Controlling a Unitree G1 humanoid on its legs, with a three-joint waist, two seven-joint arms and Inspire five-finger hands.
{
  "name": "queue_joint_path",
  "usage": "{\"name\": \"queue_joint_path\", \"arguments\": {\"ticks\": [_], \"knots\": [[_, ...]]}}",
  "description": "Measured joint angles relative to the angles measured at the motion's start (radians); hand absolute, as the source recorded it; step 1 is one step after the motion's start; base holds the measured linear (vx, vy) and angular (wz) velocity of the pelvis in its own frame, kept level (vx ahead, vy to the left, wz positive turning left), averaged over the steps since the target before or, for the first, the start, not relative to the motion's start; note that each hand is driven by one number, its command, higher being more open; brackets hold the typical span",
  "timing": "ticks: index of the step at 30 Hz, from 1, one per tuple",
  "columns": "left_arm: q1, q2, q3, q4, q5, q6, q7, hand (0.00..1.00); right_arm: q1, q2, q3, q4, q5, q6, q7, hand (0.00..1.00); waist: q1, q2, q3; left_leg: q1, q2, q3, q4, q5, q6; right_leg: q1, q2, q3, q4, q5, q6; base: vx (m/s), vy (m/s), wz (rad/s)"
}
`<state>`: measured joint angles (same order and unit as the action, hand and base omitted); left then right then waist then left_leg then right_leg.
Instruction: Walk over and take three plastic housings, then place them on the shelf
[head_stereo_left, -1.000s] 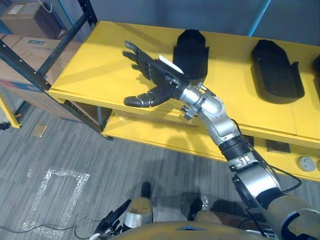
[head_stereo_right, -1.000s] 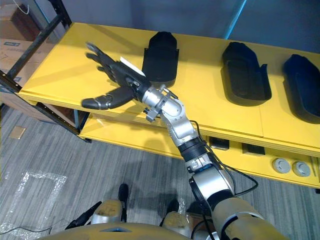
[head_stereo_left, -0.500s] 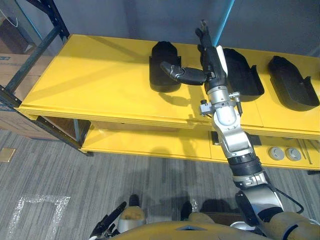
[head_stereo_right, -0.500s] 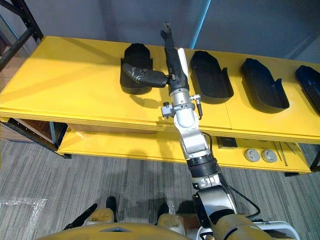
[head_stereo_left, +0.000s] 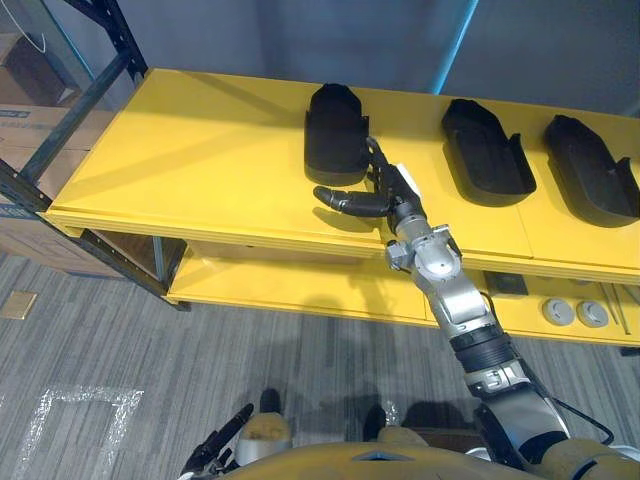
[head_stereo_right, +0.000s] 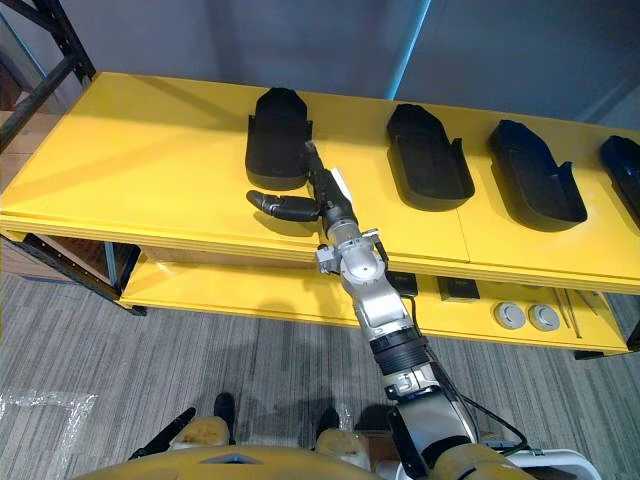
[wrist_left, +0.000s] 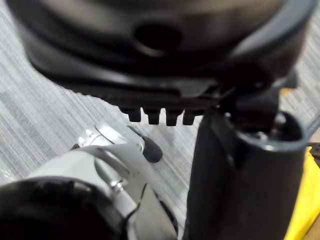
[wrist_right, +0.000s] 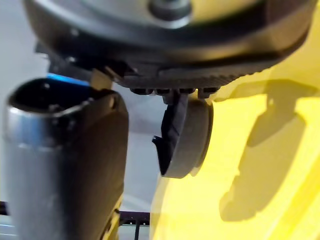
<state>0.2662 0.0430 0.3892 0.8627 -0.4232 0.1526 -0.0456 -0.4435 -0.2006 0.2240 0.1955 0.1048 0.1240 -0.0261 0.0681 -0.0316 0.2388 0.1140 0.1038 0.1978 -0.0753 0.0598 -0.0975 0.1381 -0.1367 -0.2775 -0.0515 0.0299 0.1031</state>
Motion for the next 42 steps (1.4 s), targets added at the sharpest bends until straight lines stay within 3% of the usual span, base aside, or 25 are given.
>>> {"name": "queue_joint_path", "arguments": {"ticks": [11, 26, 33, 39, 42], "knots": [[-0.002, 0.002, -0.013, 0.012, 0.000, 0.001, -0.002, 1.00, 0.003, 0.000, 0.007, 0.008, 0.000, 0.001, 0.042, 1.00, -0.015, 0.014, -0.010, -0.004, -0.001, 0.004, -0.003, 0.000, 0.000, -0.011, -0.001, 0.007, 0.005, 0.000, 0.000, 0.00, 0.000, -0.01], [-0.002, 0.005, -0.021, 0.012, 0.000, 0.001, -0.002, 1.00, 0.010, 0.007, 0.013, 0.008, 0.000, -0.001, 0.008, 1.00, -0.015, 0.013, -0.010, -0.003, -0.001, 0.003, -0.002, 0.002, 0.003, -0.014, -0.003, 0.007, 0.013, 0.000, 0.000, 0.00, 0.000, 0.00], [-0.003, 0.006, -0.021, 0.013, 0.001, 0.001, -0.005, 1.00, 0.021, 0.009, 0.000, 0.001, -0.025, -0.068, -0.137, 1.00, -0.016, 0.013, -0.011, -0.003, -0.001, 0.008, -0.006, 0.002, 0.003, -0.018, -0.002, 0.012, 0.012, 0.000, 0.000, 0.00, 0.000, -0.02], [-0.009, 0.024, -0.020, 0.031, 0.043, -0.005, -0.010, 1.00, 0.043, 0.009, -0.155, -0.288, -0.061, -0.125, -0.274, 1.00, -0.024, 0.001, -0.022, 0.010, 0.009, 0.069, -0.007, -0.007, -0.001, -0.044, 0.008, 0.071, 0.012, 0.005, -0.001, 0.01, 0.003, -0.27], [-0.008, 0.049, -0.021, 0.054, 0.103, -0.011, -0.009, 1.00, 0.142, -0.033, -0.276, -0.488, -0.045, -0.168, -0.280, 1.00, -0.065, -0.018, -0.047, 0.041, 0.014, 0.135, -0.006, -0.027, -0.006, -0.052, 0.015, 0.138, 0.012, 0.008, -0.002, 0.04, 0.018, -0.57]]}}
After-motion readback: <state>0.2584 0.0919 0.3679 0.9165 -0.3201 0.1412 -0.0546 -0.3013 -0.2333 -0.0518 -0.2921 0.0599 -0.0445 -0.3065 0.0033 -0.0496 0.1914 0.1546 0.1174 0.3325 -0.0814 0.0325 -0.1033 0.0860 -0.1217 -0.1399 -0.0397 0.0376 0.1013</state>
